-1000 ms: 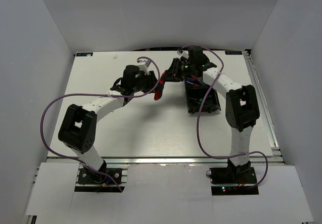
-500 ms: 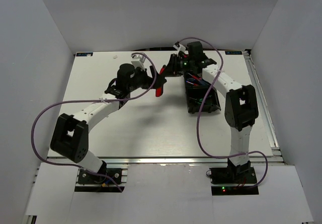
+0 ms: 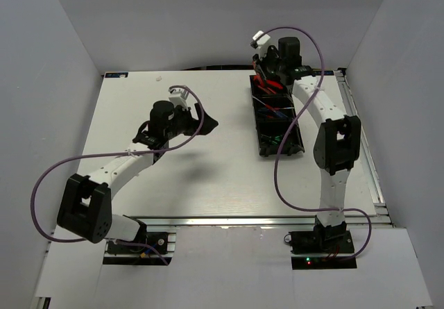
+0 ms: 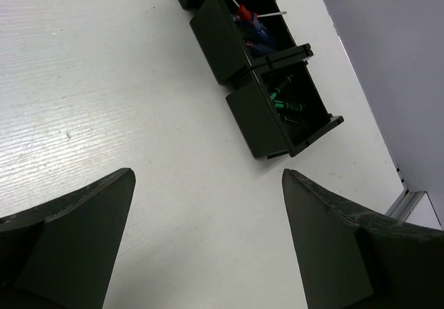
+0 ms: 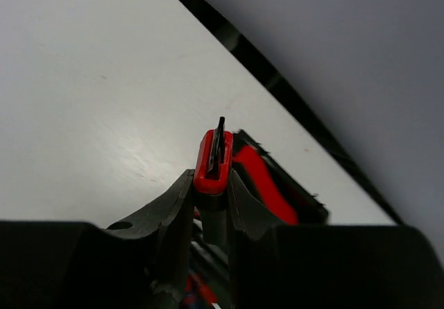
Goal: Sort the tools into containers
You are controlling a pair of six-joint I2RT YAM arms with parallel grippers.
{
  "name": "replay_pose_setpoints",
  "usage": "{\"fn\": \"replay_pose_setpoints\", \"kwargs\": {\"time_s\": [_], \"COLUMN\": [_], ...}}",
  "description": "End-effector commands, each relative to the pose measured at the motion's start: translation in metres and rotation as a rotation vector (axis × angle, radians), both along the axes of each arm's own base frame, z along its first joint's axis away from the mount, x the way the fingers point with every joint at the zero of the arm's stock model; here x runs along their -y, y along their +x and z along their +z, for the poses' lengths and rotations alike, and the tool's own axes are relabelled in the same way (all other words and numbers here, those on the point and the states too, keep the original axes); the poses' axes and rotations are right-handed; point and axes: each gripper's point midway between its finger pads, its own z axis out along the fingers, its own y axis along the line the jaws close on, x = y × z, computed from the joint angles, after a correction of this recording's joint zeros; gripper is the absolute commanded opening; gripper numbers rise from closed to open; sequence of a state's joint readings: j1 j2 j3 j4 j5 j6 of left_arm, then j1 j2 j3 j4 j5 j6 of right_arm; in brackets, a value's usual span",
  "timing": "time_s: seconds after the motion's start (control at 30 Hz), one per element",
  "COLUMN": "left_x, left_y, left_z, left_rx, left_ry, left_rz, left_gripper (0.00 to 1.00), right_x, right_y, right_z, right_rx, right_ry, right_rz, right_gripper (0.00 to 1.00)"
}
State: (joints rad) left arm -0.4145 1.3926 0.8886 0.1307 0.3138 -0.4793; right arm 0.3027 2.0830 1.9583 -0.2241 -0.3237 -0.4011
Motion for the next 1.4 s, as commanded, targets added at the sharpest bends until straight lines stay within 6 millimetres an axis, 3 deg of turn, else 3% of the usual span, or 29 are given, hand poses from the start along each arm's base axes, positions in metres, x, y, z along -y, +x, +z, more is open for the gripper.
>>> {"fn": "replay_pose_setpoints", "kwargs": {"time_s": [0.0,0.3,0.47,0.6,0.8,0.9,0.93,1.0,1.03,1.23,1.37], "left_x": [-0.008,-0.015,-0.017,-0.018,-0.02,-0.02,-0.02,-0.02,-0.02,-0.025,-0.032], "left_y": [-0.007,-0.009,-0.01,-0.009,-0.009,-0.01,-0.01,-0.01,-0.011,-0.011,-0.01], "left_z": [0.019,0.018,0.016,0.015,0.017,0.017,0.017,0.019,0.019,0.023,0.032], "left_rx": [0.043,0.041,0.032,0.028,0.036,0.035,0.035,0.041,0.039,0.048,0.05], "left_ry": [-0.018,-0.007,-0.007,-0.004,-0.007,-0.011,-0.013,-0.013,-0.012,-0.013,-0.014], "left_rz": [0.02,0.044,0.053,0.059,0.061,0.063,0.062,0.062,0.06,0.072,0.093], "left_gripper": [0.98,0.98,0.98,0.98,0.98,0.98,0.98,0.98,0.98,0.98,0.98], "right_x": [0.021,0.041,0.051,0.053,0.055,0.055,0.054,0.055,0.054,0.046,0.036], "right_y": [0.033,0.066,0.063,0.057,0.043,0.037,0.036,0.033,0.032,0.026,0.012], "right_z": [0.002,-0.031,-0.066,-0.076,-0.074,-0.076,-0.077,-0.079,-0.077,-0.052,-0.017], "right_rx": [0.242,0.296,0.263,0.257,0.253,0.24,0.235,0.221,0.216,0.194,0.142], "right_ry": [-0.245,-0.386,-0.451,-0.46,-0.462,-0.459,-0.458,-0.45,-0.438,-0.36,-0.267], "right_rz": [-0.015,-0.069,-0.075,-0.072,-0.054,-0.045,-0.044,-0.046,-0.048,-0.048,-0.014], "right_gripper": [0.0,0.0,0.0,0.0,0.0,0.15,0.29,0.45,0.59,0.84,0.89]}}
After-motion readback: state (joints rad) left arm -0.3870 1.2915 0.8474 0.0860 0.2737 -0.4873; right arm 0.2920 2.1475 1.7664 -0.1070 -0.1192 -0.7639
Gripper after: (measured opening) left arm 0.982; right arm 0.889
